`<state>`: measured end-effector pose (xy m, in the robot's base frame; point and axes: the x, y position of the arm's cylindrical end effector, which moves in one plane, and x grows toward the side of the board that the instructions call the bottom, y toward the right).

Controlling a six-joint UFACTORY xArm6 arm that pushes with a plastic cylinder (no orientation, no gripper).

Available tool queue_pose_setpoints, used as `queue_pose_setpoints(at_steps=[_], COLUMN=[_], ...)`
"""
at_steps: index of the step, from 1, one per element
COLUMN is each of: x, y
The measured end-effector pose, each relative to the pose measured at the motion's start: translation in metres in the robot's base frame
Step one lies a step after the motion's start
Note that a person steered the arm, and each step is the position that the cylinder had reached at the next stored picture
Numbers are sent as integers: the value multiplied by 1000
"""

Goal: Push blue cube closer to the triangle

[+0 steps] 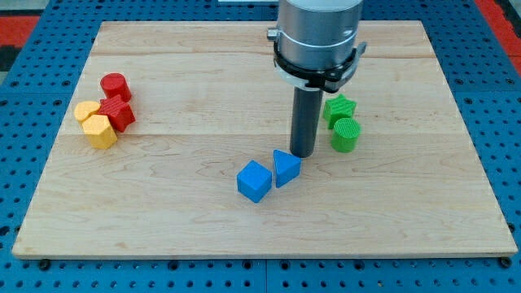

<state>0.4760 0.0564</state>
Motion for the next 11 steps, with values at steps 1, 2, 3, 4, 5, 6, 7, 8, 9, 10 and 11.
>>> queue_pose_setpoints(at_steps=[1, 2, 3, 4, 5, 6, 7, 8, 9, 10, 11], x=[34, 53, 47, 25, 19, 39, 44, 44, 50, 84, 100], y=[-22, -80, -89, -89, -123, -114, -126, -172, -178, -149, -117])
